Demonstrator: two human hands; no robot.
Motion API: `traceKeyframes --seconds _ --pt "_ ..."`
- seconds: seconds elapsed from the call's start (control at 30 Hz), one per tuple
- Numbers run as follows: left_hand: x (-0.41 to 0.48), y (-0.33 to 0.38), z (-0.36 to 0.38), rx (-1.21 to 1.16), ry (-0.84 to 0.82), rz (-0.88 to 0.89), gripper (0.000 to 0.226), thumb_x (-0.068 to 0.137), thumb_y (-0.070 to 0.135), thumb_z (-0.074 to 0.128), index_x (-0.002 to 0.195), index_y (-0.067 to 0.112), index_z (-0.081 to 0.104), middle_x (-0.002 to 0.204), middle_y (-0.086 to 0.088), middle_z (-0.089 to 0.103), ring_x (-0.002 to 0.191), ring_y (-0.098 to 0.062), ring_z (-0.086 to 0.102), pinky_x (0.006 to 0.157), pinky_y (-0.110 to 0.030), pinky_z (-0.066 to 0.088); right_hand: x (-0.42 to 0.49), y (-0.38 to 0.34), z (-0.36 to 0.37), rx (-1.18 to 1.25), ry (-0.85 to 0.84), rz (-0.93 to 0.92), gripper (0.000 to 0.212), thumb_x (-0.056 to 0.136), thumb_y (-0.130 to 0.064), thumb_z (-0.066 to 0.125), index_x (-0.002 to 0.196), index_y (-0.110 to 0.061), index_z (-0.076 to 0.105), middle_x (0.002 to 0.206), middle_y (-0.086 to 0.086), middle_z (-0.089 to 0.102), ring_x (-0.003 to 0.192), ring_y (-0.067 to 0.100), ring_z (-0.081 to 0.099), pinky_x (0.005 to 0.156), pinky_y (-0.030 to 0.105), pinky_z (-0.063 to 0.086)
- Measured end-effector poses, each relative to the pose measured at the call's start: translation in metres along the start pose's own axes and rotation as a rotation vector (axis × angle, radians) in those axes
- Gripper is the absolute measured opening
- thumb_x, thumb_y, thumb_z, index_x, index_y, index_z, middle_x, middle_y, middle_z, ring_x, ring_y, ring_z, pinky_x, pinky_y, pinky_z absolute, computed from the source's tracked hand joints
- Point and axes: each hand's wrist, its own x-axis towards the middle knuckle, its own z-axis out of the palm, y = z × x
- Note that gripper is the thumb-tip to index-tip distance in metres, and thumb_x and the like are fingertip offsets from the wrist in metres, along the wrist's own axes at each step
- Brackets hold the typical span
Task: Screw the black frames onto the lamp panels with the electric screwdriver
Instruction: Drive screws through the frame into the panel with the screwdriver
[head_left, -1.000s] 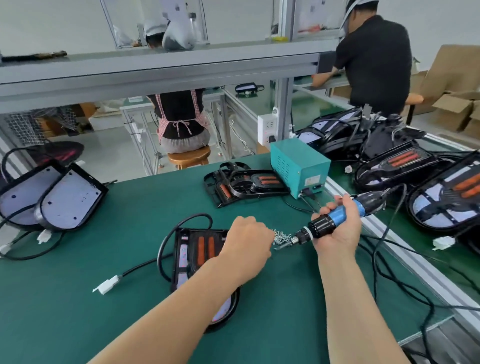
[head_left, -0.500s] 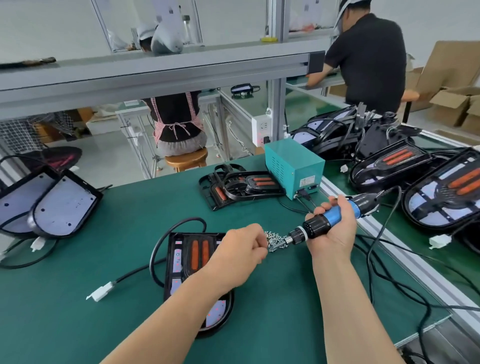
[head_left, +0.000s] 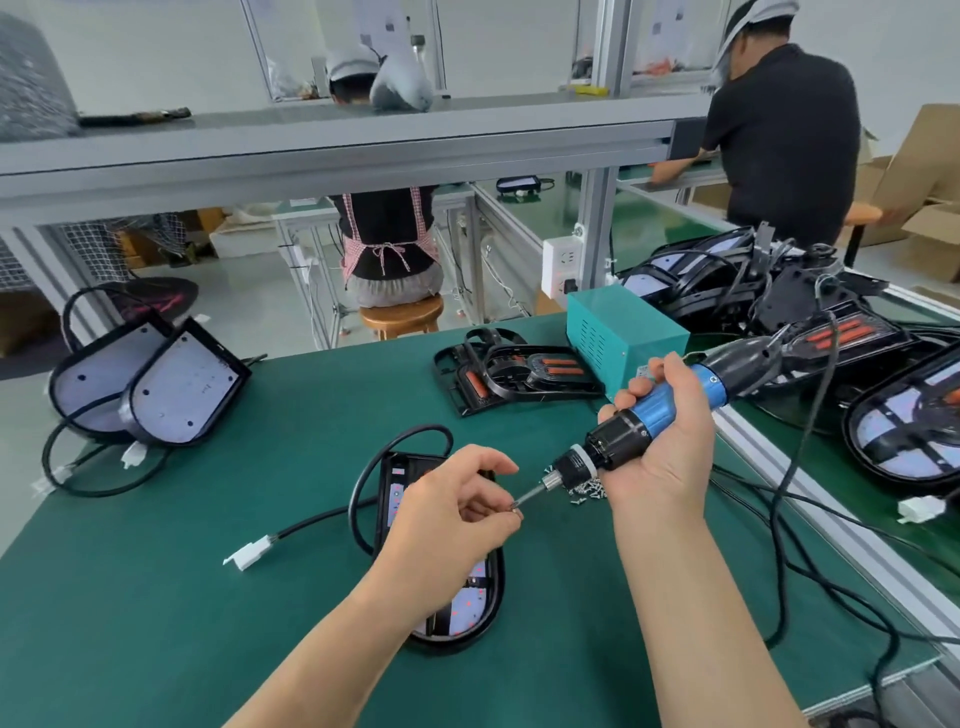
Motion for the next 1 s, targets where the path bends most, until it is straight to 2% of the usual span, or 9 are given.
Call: traceKeyframes --seconds 0.2,0.5,0.67,0.77,0.83,1.0 --pt "-0.009 0.006 -0.010 -0.032 0.006 0.016 0.040 0.082 0.009 0.074 0.100 0.045 0.064 0.079 0.005 0.073 0.062 -0.004 0.053 0.065 -0.017 0.045 -0.008 0.002 0.010 -0.038 -0.016 -0.034 0.017 0.090 -0.026 0.071 0.093 -0.019 0.055 0.065 -0.005 0.057 0.054 0.010 0.052 0.057 0.020 0.043" --pt "-0.021 0.008 -0.019 -0.002 0.041 0.009 0.043 0.083 0.003 0.073 0.098 0.043 0.065 0.078 0.005 0.073 0.066 -0.009 0.057 0.070 -0.026 0.049 -0.018 0.008 0.017 -0.063 -0.045 -0.034 0.018 0.090 -0.025 0.071 0.100 -0.017 0.058 0.066 -0.004 0.057 0.054 0.010 0.052 0.054 0.020 0.045" --pt "-0.027 0.008 -0.020 0.199 0.084 0.062 0.041 0.082 0.002 0.071 0.104 0.036 0.063 0.075 0.016 0.070 0.066 0.001 0.056 0.071 -0.010 0.045 -0.024 0.013 0.021 -0.112 -0.050 -0.051 0.021 0.092 -0.020 0.069 0.104 -0.015 0.053 0.064 -0.002 0.056 0.052 0.011 0.051 0.052 0.020 0.045" --pt "-0.030 0.007 -0.018 0.356 0.101 0.110 0.038 0.083 0.000 0.065 0.109 0.028 0.060 0.080 0.017 0.065 0.071 -0.002 0.056 0.070 -0.013 0.046 -0.033 0.020 0.026 -0.169 -0.081 -0.118 0.015 0.092 -0.016 0.069 0.095 -0.016 0.055 0.061 -0.003 0.056 0.049 0.010 0.052 0.051 0.020 0.047" --pt "-0.032 0.004 -0.015 0.461 0.127 0.157 0.038 0.084 0.001 0.063 0.111 0.027 0.056 0.077 0.013 0.062 0.076 -0.005 0.055 0.073 -0.021 0.047 -0.039 0.024 0.031 -0.215 -0.118 -0.179 0.016 0.086 -0.016 0.070 0.090 -0.017 0.055 0.060 -0.002 0.055 0.049 0.012 0.051 0.051 0.021 0.047" --pt "-0.040 -0.004 -0.013 0.443 0.225 0.161 0.045 0.086 0.004 0.062 0.111 0.038 0.045 0.078 0.015 0.062 0.085 -0.005 0.054 0.071 -0.021 0.046 -0.048 0.033 0.040 -0.325 -0.157 -0.252 0.014 0.081 -0.021 0.071 0.085 -0.020 0.058 0.061 -0.001 0.056 0.050 0.016 0.053 0.054 0.023 0.048"
